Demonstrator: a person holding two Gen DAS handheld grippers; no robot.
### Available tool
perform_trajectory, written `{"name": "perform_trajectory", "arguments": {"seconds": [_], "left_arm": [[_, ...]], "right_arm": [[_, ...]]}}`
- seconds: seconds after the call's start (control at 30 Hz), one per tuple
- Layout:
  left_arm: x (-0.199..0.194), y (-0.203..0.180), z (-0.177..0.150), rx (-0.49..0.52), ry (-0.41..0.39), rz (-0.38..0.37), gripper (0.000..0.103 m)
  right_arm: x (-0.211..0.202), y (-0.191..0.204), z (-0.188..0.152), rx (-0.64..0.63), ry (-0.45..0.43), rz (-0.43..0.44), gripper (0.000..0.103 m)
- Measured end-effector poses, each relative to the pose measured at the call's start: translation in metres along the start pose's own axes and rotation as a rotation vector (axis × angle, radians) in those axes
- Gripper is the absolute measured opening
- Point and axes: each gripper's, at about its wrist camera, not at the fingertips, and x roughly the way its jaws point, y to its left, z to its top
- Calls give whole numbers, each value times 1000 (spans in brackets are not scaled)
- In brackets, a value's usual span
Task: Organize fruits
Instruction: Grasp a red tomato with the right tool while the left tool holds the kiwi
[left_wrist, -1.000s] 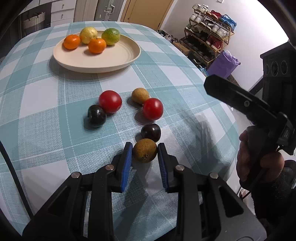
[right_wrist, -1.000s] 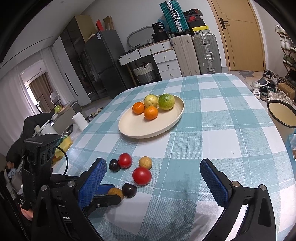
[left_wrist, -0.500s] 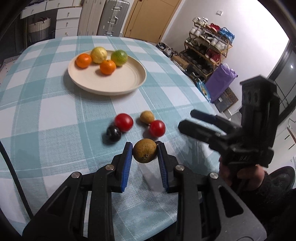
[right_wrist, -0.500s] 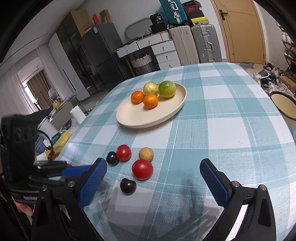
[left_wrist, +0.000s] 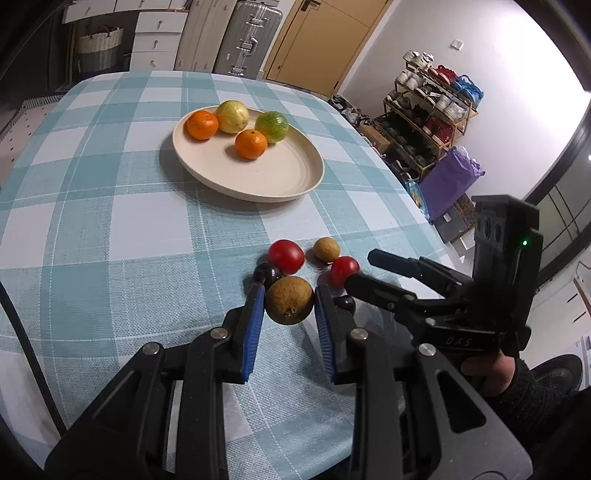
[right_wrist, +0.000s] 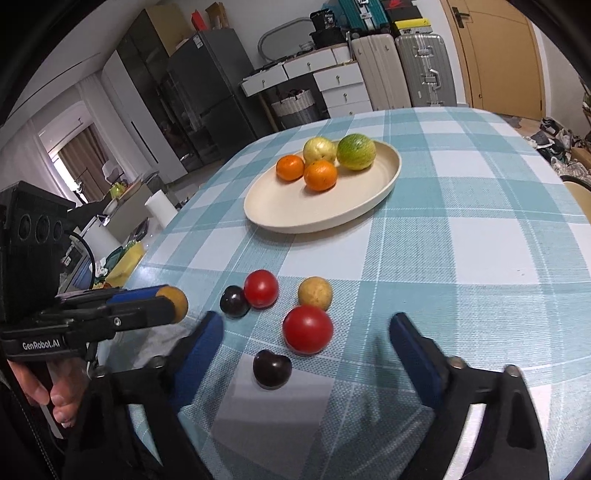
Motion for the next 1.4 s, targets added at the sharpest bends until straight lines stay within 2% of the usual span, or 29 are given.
{"name": "perform_trajectory", "arguments": {"seconds": [0.07,0.17,0.43,0.5,0.67,0.73,0.77,1.2,1.33,1.4], "left_arm": [[-1,3,1,-6,-1,0,25],[-1,5,1,-16,-4,1,25],[1,14,5,-43,-2,2,25],[1,15,7,-47,-4,4,25],[2,18,12,-52,-5,7,25],[3,19,16,-55,-8,10,25],[4,19,17,-55,-7,9,25],[18,18,29,-66,13,9,25],[19,19,29,-66,15,10,25],[19,19,29,-67,16,9,25]], "right_arm": [[3,2,0,-1,11,-1,80],[7,5,0,-14,21,4,68],[15,8,-1,-19,64,17,43],[15,9,-1,-24,66,17,31],[13,8,0,-27,55,25,26],[10,7,1,-20,43,31,22],[8,7,2,-17,34,36,16],[13,4,6,-5,67,74,15],[18,5,8,5,85,86,23],[21,5,7,15,94,92,30]]}}
